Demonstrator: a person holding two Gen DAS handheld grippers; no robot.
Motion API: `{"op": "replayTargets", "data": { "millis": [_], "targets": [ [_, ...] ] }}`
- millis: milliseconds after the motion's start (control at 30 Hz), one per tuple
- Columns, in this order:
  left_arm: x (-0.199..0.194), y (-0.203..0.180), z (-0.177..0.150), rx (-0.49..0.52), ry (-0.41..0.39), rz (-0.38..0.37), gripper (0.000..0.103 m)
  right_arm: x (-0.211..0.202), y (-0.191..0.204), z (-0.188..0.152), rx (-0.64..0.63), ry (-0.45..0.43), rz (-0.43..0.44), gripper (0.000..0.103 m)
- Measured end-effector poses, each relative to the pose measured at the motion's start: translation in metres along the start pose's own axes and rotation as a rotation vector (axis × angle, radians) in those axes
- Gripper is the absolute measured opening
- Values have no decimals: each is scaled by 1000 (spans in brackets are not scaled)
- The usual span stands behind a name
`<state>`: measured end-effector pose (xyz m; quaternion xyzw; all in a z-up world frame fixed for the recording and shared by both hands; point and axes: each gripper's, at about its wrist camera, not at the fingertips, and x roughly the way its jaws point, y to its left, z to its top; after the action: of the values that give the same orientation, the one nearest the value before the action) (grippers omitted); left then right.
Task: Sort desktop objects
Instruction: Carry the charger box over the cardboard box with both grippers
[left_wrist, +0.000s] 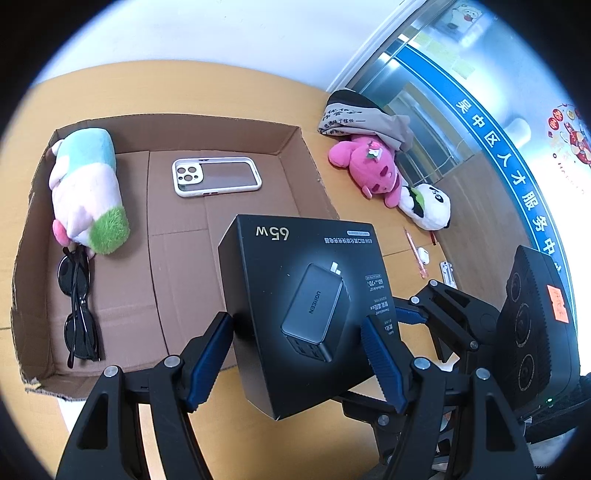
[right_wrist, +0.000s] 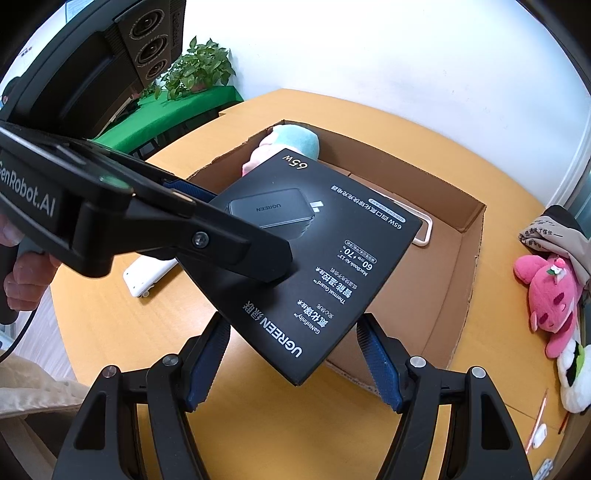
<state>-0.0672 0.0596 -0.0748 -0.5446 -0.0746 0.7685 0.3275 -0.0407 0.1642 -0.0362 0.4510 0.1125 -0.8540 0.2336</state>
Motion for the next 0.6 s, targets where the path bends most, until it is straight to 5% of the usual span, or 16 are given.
{"op": "replayTargets", "data": {
  "millis": [600],
  "targets": [
    [68, 44, 57, -28, 88, -7, 70, 73, -58, 27, 7, 92, 27, 76]
  ]
}}
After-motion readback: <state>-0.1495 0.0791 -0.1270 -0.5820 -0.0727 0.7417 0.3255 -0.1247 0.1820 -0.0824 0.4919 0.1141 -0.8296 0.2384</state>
